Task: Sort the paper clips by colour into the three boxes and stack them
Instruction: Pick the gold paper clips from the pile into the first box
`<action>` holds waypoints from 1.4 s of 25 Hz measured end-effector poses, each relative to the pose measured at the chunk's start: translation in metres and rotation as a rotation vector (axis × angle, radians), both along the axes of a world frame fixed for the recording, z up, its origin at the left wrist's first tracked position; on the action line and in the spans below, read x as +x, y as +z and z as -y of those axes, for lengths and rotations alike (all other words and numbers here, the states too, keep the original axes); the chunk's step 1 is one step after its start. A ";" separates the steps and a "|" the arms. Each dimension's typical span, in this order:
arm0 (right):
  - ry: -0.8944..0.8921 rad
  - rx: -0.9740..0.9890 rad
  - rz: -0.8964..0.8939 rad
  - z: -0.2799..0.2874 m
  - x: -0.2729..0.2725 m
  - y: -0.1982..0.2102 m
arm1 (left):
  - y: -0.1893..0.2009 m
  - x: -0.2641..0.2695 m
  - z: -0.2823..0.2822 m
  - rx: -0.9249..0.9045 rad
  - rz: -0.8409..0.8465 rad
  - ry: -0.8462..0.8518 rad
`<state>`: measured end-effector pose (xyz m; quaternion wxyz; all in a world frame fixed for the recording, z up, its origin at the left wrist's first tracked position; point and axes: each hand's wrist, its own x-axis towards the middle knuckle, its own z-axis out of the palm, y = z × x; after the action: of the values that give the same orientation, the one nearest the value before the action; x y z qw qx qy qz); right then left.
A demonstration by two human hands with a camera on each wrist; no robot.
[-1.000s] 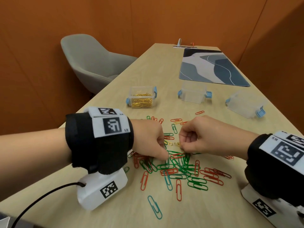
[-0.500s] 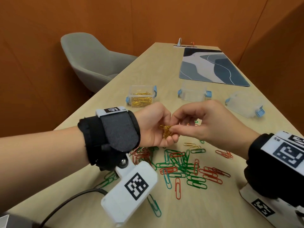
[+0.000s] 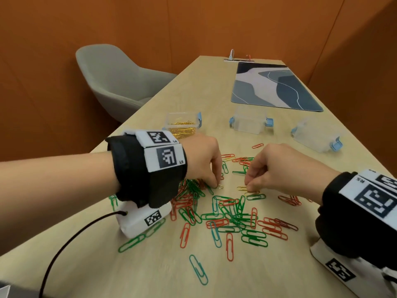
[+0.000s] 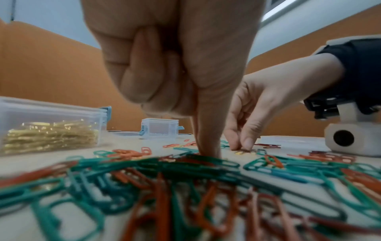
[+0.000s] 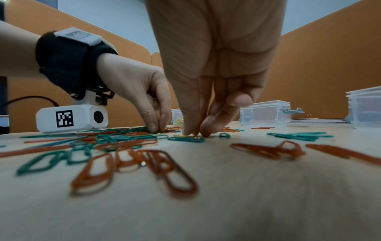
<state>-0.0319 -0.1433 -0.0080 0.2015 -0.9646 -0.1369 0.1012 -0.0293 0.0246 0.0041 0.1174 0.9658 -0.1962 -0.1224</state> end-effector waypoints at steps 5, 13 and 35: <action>0.021 -0.029 -0.006 -0.003 0.000 -0.001 | -0.005 0.000 0.004 0.019 0.008 -0.010; 0.017 -0.004 -0.011 -0.004 -0.002 0.002 | -0.003 0.002 0.006 0.040 0.003 0.022; 0.131 0.524 0.266 -0.012 -0.006 0.006 | -0.004 0.003 0.000 -1.144 -0.867 0.381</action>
<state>-0.0375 -0.1315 -0.0017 0.4168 -0.8738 -0.2452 -0.0519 -0.0267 0.0243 0.0001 0.6881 0.6362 0.0054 -0.3488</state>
